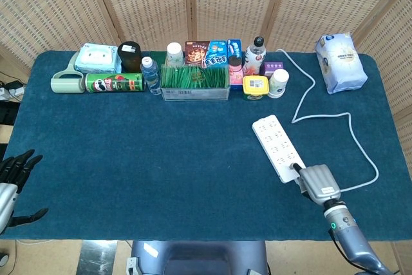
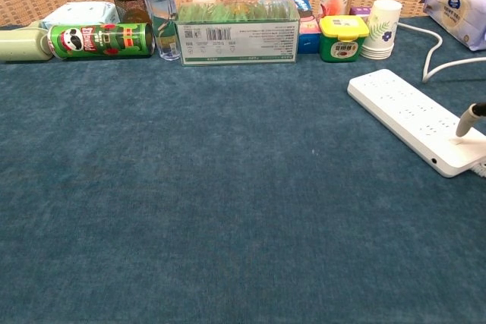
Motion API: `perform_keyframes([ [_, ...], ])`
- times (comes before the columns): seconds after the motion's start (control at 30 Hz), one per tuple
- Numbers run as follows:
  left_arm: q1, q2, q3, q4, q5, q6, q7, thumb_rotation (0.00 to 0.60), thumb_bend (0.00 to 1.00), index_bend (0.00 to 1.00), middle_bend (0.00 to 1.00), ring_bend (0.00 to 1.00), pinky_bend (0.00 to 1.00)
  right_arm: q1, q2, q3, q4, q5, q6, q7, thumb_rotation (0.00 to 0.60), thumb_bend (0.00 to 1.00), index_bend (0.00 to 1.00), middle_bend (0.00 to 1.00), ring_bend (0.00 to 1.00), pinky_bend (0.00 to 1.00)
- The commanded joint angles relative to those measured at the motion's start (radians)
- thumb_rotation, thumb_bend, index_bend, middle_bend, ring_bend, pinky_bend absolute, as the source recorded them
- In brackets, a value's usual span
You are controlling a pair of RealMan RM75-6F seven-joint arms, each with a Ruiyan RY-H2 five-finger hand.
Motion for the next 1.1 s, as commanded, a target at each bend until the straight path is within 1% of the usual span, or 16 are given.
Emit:
perform_keyframes([
  [0.03, 0.000, -0.001, 0.000, 0.000, -0.001, -0.001, 0.001, 0.600, 0.11, 0.00, 0.00, 0.00, 0.02, 0.004, -0.005, 0.001, 0.004, 0.007, -0.003, -0.002, 0.600, 0.81, 0.28, 1.00, 1.00, 1.00],
  [0.87, -0.004, -0.005, -0.002, 0.013, -0.011, -0.010, -0.011, 0.600, 0.11, 0.00, 0.00, 0.00, 0.02, 0.026, -0.037, -0.013, 0.034, 0.064, -0.010, -0.044, 0.600, 0.81, 0.28, 1.00, 1.00, 1.00],
  [1.1, -0.006, -0.007, -0.004, 0.018, -0.013, -0.012, -0.016, 0.600, 0.11, 0.00, 0.00, 0.00, 0.02, 0.029, -0.050, -0.025, 0.037, 0.074, -0.007, -0.077, 0.600, 0.81, 0.29, 1.00, 1.00, 1.00],
])
